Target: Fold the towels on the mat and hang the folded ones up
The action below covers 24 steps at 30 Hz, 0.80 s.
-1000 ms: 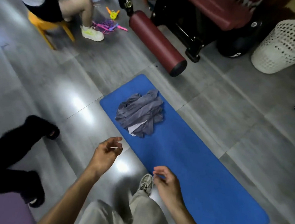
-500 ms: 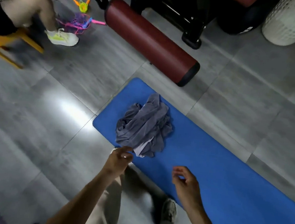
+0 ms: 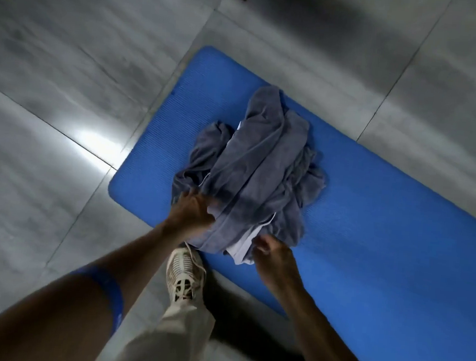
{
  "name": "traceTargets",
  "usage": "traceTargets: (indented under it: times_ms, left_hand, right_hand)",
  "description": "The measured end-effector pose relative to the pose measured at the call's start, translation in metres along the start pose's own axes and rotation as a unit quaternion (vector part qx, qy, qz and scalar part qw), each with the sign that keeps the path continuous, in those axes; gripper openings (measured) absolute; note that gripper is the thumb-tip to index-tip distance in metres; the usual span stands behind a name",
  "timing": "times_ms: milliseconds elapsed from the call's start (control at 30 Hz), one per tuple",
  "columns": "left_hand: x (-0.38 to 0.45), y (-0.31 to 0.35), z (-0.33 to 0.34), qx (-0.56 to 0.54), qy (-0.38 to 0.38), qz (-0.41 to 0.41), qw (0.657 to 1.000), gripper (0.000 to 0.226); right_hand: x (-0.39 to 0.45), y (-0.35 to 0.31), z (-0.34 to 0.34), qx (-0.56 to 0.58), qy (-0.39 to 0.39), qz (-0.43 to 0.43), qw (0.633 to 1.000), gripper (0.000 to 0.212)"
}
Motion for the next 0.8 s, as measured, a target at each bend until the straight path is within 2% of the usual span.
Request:
traceTargets:
  times_ms: [67,100,200,267,367,467,533,600,700,800]
  left_hand:
    - [0.022,-0.008,0.019,0.113,-0.034,-0.025,0.993,0.048]
    - [0.031,-0.012,0.028,0.134,-0.058,-0.033,0.989,0.043]
    - [0.040,-0.014,0.048,0.072,-0.083,-0.007,0.994,0.029]
    - [0.032,-0.007,0.041,-0.020,0.000,0.005,1.000,0.020]
    - [-0.011,0.016,0.015,-0.087,0.108,-0.003,0.990,0.020]
    - [-0.074,0.054,-0.019,-0.191,0.124,0.034,0.973,0.035]
    - [-0.125,0.088,-0.050,-0.263,0.108,0.100,0.954,0.035]
    - [-0.180,0.129,-0.086,-0.287,0.093,0.169,0.938,0.023]
    - [-0.259,0.194,-0.135,-0.240,0.085,0.263,0.930,0.011]
    - [-0.339,0.266,-0.176,-0.166,0.073,0.356,0.917,0.026]
  right_hand:
    - [0.024,0.023,-0.001,-0.013,-0.005,0.001,1.000,0.019]
    - [0.031,0.036,-0.004,-0.016,0.007,0.004,1.000,0.018]
    - [0.029,0.077,-0.023,-0.041,0.067,0.007,0.997,0.019]
    - [0.013,0.106,-0.034,-0.051,0.089,0.026,0.994,0.018]
    - [-0.029,0.144,-0.049,-0.057,0.107,0.061,0.991,0.036]
    - [-0.073,0.158,-0.066,-0.031,0.110,0.067,0.991,0.078]
    - [-0.108,0.143,-0.081,-0.023,0.109,0.056,0.992,0.081]
    - [-0.146,0.111,-0.101,-0.007,0.117,0.016,0.993,0.081]
    - [-0.213,0.044,-0.144,0.001,0.140,-0.086,0.986,0.081]
    - [-0.288,-0.023,-0.204,-0.014,0.171,-0.198,0.965,0.081]
Point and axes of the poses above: each hand's wrist, its own x-axis towards the middle knuckle, its own z-axis out of the palm, y = z × x, the point moved 3 cm from there along x, towards the middle knuckle, and after that the axes turned 3 degrees about y, right-handed, at the moved point
